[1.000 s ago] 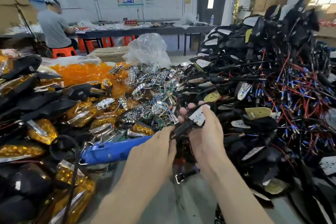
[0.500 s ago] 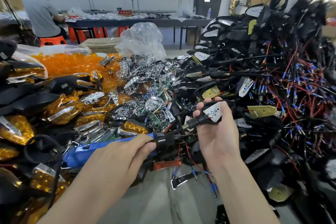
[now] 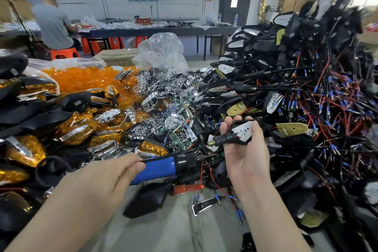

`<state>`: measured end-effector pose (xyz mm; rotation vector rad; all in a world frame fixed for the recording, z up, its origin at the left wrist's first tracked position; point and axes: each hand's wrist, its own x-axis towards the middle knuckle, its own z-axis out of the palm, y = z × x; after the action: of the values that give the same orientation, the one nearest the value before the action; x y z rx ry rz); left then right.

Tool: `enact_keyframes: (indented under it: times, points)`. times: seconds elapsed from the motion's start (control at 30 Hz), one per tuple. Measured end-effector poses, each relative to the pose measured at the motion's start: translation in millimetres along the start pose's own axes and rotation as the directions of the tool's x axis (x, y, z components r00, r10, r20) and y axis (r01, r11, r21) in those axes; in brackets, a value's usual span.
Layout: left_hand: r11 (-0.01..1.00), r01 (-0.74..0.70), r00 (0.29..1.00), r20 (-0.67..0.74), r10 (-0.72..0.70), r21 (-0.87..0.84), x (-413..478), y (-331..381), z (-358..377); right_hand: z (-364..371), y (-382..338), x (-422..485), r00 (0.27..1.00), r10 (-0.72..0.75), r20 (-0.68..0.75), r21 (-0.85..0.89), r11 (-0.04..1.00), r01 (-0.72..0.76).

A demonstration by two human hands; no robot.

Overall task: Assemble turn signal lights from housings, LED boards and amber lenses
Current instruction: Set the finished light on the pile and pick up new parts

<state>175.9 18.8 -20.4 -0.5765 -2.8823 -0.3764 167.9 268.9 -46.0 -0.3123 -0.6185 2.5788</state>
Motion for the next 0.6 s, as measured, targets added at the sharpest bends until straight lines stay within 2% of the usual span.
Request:
enact_keyframes:
  times: [0.07,0.17,0.2,0.3,0.47,0.6]
  points:
    - [0.995,-0.059,0.995,-0.075,0.065,0.076,2.5,2.5,5.5,0.0,4.5,-0.9,0.999,0.031,-0.008,-0.005,0.999,-0.031]
    - [0.992,-0.119,0.973,-0.2,0.111,-0.028,5.8,31.9,19.8,1.3,12.3,-4.9,0.999,0.015,-0.03,0.006,1.0,-0.015]
    - [0.989,-0.122,0.975,-0.197,0.104,-0.082,8.7,45.2,24.1,2.4,14.4,-6.5,1.0,0.005,-0.03,0.007,1.0,-0.005]
    - [0.975,-0.2,0.948,-0.269,0.169,-0.093,16.3,78.9,47.7,4.5,19.0,-9.8,1.0,0.008,0.014,-0.021,1.0,-0.008]
    - [0.977,-0.154,0.952,-0.285,0.107,-0.148,18.2,95.6,62.6,3.1,20.9,-12.5,0.995,0.046,0.085,-0.053,0.998,-0.042]
    - [0.978,-0.169,0.932,-0.343,0.118,-0.122,19.4,92.6,72.5,3.4,22.9,-13.0,0.995,0.052,0.087,-0.07,0.996,-0.046]
